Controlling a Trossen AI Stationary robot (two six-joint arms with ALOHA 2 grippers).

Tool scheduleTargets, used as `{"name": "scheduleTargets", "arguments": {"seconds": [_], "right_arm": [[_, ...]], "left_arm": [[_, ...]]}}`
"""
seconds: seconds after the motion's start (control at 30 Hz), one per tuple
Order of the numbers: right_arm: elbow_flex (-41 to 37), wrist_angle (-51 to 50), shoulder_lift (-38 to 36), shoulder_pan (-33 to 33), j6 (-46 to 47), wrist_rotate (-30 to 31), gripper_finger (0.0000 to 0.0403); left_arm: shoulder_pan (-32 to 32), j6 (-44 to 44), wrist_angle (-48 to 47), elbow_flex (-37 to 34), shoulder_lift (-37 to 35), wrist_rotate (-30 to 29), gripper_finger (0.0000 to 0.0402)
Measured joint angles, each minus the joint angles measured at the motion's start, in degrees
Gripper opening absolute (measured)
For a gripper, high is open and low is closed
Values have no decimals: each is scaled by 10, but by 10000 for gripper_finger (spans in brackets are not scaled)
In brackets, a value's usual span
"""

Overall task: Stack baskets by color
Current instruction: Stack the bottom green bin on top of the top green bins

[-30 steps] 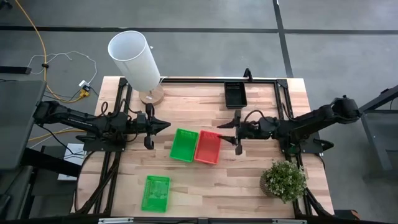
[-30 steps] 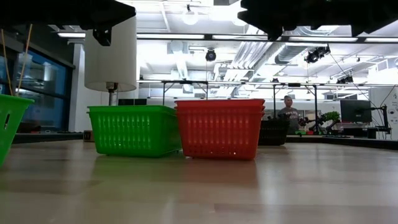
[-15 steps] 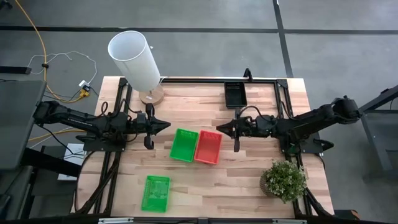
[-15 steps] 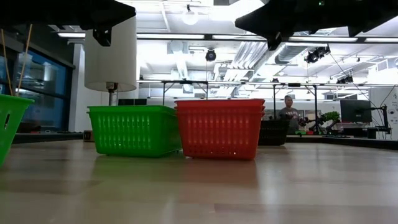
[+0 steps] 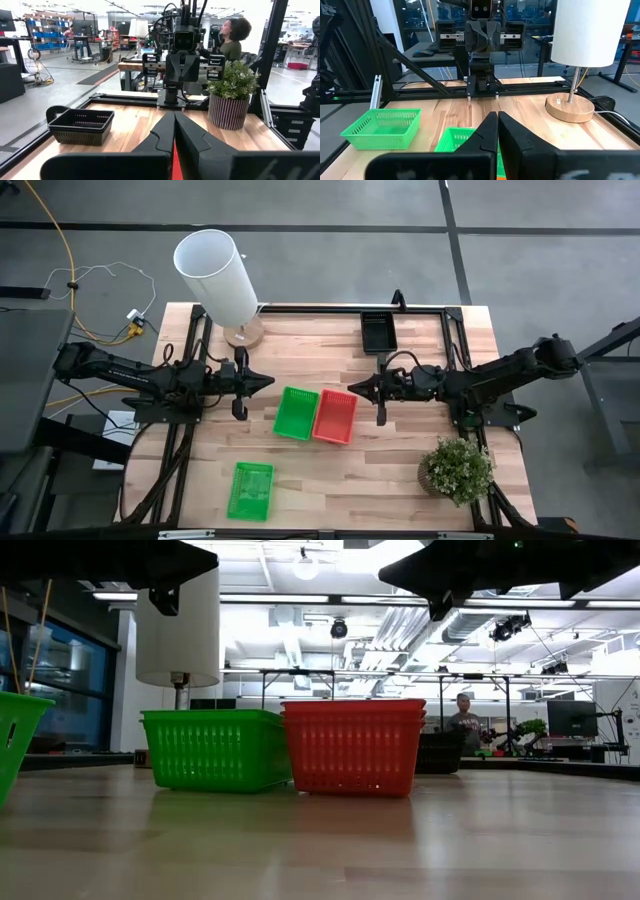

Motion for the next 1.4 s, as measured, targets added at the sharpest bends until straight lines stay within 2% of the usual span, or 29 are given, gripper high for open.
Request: {"name": "scheduleTargets", "arguments": {"seconds": [1.13,1.27,1.4], "right_arm": [[0,0,0,0,-2,-9,0],[0,0,0,0,-4,-17,0],[0,0,0,0,-7,-22,0]], "left_arm": [[0,5,0,0,0,0,1],[-1,0,-1,0,0,3,31],[-1,0,-1,0,0,31,96]]}}
